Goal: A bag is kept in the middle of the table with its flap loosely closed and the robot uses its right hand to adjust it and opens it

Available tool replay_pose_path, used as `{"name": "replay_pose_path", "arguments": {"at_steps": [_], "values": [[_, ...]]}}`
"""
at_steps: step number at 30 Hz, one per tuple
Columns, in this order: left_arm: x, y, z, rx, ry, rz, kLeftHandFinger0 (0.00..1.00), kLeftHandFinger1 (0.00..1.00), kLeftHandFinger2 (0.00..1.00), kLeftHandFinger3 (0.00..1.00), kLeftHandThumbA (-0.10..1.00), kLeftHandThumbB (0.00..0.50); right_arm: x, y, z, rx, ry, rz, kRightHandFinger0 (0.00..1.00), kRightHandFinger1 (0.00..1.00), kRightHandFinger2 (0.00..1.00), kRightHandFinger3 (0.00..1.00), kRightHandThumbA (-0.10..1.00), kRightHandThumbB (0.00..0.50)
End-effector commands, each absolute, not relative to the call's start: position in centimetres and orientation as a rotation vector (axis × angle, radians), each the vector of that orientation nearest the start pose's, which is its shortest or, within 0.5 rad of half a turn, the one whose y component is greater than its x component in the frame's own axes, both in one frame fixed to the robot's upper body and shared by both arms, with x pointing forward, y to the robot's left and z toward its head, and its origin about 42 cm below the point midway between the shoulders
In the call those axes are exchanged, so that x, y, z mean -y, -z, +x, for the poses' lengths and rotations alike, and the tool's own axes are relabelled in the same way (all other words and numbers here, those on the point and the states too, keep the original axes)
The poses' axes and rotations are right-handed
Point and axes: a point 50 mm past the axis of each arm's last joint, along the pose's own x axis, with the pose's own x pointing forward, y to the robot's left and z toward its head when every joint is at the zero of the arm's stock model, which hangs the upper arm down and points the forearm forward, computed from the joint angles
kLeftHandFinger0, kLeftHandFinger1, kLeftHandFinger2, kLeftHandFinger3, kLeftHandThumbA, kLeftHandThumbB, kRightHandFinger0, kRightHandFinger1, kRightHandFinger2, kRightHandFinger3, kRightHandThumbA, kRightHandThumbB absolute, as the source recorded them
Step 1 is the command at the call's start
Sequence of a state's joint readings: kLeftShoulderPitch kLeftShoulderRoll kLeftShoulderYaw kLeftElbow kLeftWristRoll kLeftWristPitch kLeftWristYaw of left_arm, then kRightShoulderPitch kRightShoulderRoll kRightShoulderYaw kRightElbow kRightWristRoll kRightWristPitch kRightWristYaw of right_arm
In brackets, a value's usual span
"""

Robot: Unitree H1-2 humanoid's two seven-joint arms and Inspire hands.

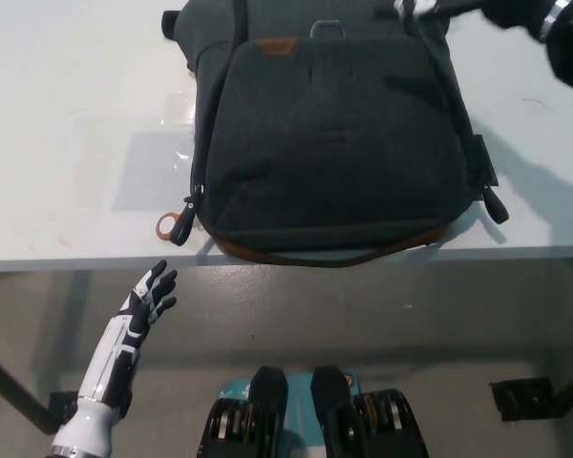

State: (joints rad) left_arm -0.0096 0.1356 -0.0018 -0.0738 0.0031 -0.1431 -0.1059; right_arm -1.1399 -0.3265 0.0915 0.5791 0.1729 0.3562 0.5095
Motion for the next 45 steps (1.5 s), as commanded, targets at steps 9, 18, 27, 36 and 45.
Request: {"name": "replay_pose_path", "arguments": {"at_steps": [9, 18, 27, 36, 45], "values": [[-24.4, -13.4, 28.2, 0.267, 0.151, 0.156, 1.0, 1.0, 1.0, 1.0, 1.0, 0.122, 19.7, -43.9, 56.0, 0.059, -0.765, -0.323, 1.0, 1.0, 1.0, 1.0, 1.0, 0.379], [-24.5, -13.3, 28.3, 0.269, 0.162, 0.157, 1.0, 1.0, 1.0, 1.0, 1.0, 0.14, 21.3, -42.1, 57.4, -0.05, -0.712, -0.428, 1.0, 1.0, 1.0, 1.0, 0.96, 0.425], [-24.5, -13.4, 28.7, 0.284, 0.179, 0.175, 1.0, 1.0, 1.0, 1.0, 1.0, 0.143, 22.5, -40.3, 57.7, -0.141, -0.703, -0.472, 1.0, 1.0, 1.0, 1.0, 0.91, 0.497], [-24.5, -13.7, 29.1, 0.292, 0.184, 0.185, 1.0, 1.0, 1.0, 1.0, 1.0, 0.158, 22.2, -40.5, 57.8, -0.04, -0.618, -0.762, 0.0, 0.31, 0.62, 0.56, 0.32, 0.35], [-24.4, -14.2, 29.7, 0.288, 0.194, 0.176, 1.0, 1.0, 1.0, 1.0, 1.0, 0.171, 23.1, -40.3, 57.7, 0.052, -0.416, -0.513, 0.0, 0.46, 0.77, 0.85, -0.1, 0.113]]}}
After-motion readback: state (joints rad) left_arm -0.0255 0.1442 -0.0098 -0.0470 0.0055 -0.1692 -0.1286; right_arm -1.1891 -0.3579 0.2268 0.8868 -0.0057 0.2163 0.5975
